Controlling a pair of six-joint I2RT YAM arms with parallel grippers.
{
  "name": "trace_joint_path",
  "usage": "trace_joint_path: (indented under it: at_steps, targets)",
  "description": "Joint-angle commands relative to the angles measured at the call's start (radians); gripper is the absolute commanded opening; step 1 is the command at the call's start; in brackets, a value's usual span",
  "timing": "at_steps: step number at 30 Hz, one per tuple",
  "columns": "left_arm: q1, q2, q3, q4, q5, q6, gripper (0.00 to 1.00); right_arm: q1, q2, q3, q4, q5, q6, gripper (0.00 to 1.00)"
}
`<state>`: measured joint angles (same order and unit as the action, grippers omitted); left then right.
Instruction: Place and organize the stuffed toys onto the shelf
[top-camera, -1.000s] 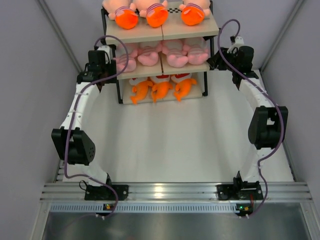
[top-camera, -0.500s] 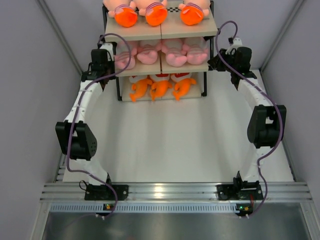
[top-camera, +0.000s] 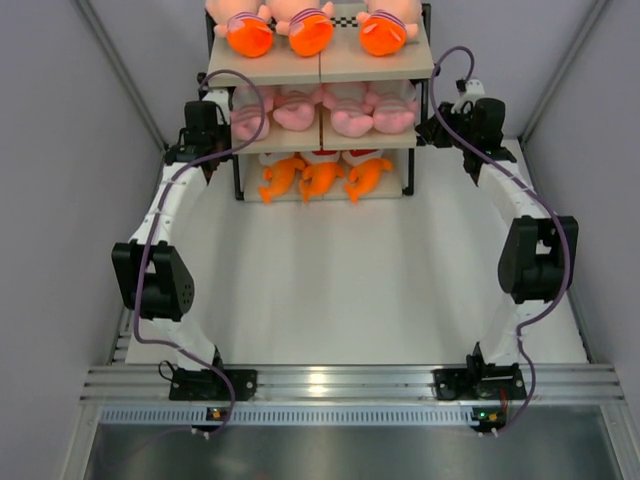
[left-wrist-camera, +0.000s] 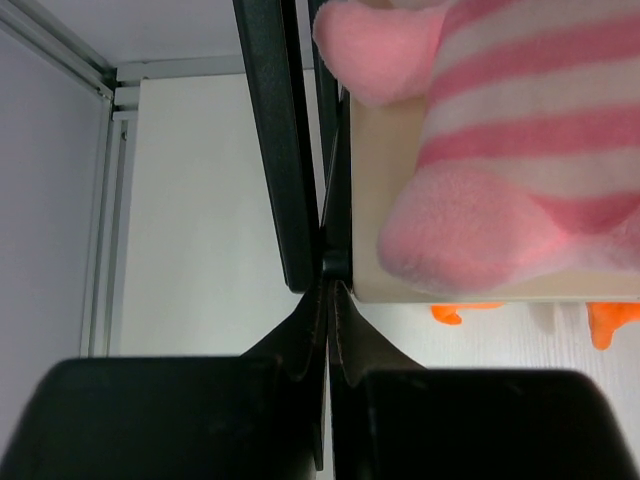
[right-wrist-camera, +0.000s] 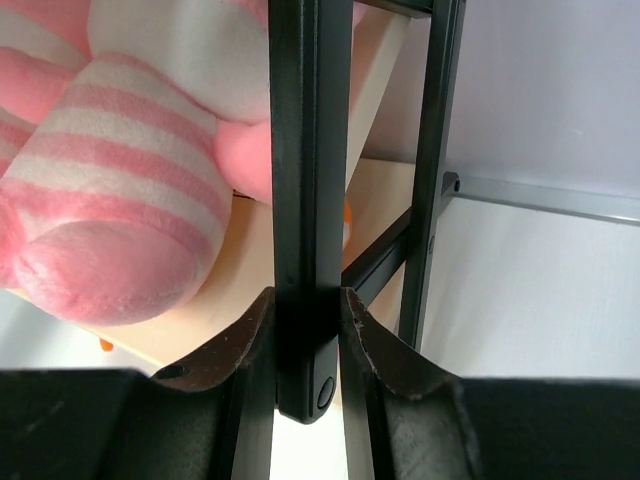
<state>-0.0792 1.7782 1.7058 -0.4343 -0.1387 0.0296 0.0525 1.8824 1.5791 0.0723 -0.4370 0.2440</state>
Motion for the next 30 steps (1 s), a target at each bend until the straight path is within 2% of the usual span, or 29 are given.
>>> trace_joint_path:
  at_steps: [1,7,13,17,18,21,30]
  targets:
    - [0.004,-0.089,-0.06,0.051,0.005,0.019,0.0,0.006,-0.112,-0.043,-0.063,-0.06,-0.023,0.0]
    - [0.002,-0.25,-0.17,0.043,0.027,0.035,0.0,-0.02,-0.21,-0.169,-0.095,-0.103,-0.011,0.0]
    - [0.002,-0.37,-0.207,-0.024,0.051,0.043,0.0,-0.043,-0.29,-0.272,-0.155,-0.16,-0.026,0.0]
    - [0.002,-0.405,-0.23,-0.081,0.056,0.044,0.0,-0.046,-0.359,-0.346,-0.192,-0.19,-0.043,0.0]
    - [0.002,-0.421,-0.23,-0.107,0.053,0.046,0.0,-0.093,-0.415,-0.407,-0.198,-0.209,-0.041,0.0]
    - [0.002,-0.431,-0.239,-0.116,0.054,0.047,0.0,-0.124,-0.451,-0.447,-0.201,-0.22,-0.04,0.0]
    - [0.002,-0.474,-0.252,-0.144,0.063,0.047,0.0,-0.226,-0.473,-0.476,-0.278,-0.258,-0.077,0.0]
